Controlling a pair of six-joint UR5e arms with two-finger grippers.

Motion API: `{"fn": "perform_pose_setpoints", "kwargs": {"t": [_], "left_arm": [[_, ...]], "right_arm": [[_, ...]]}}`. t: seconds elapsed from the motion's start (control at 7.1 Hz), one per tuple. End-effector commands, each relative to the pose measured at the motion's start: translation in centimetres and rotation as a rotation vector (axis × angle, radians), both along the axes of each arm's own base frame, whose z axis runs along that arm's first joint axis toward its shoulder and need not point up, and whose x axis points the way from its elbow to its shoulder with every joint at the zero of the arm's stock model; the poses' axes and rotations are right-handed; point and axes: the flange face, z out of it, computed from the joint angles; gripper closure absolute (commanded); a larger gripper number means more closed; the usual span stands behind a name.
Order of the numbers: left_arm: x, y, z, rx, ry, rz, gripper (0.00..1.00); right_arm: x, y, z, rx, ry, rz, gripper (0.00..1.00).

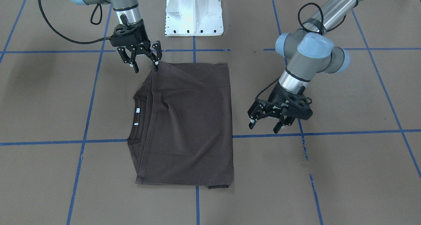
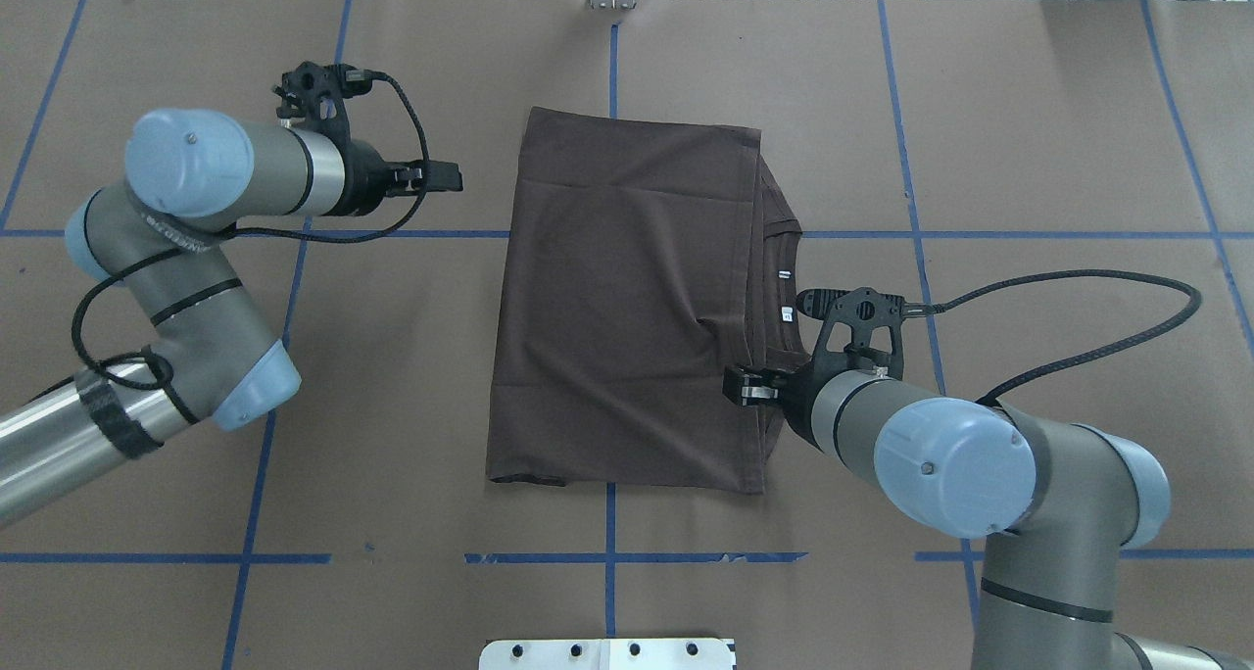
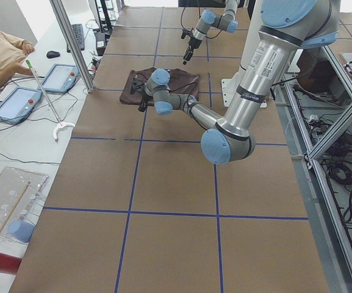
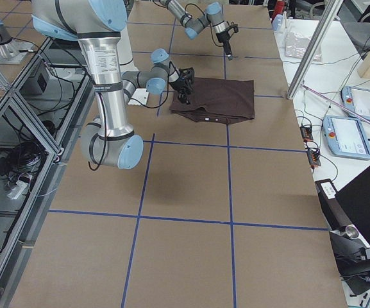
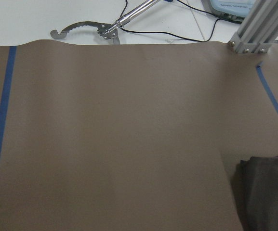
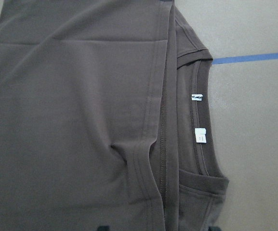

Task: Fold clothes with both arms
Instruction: 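Move the left gripper down to the shirt edge nearest the robot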

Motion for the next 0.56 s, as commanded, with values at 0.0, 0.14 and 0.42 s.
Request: {"fn": "perform_pose_setpoints", "kwargs": {"t": [0.0,0.14,0.42], "left_arm": [[0.9,13.6,-0.7,-0.258,0.195,-0.017,0.34],[3.7,18.4,0.2,-0.338,0.220,-0.050,0.48],[8.4,24.8,0.9,-0.403,0.233,-0.068,0.47]], "right_arm": [[1.7,0.6,-1.5,-0.099,-0.154,0.077,0.00],[1.5,0.6,-1.5,-0.097,-0.163,0.079,0.00],[1.3,0.6,-1.3,-0.094,-0.159,0.081,0.00]]}}
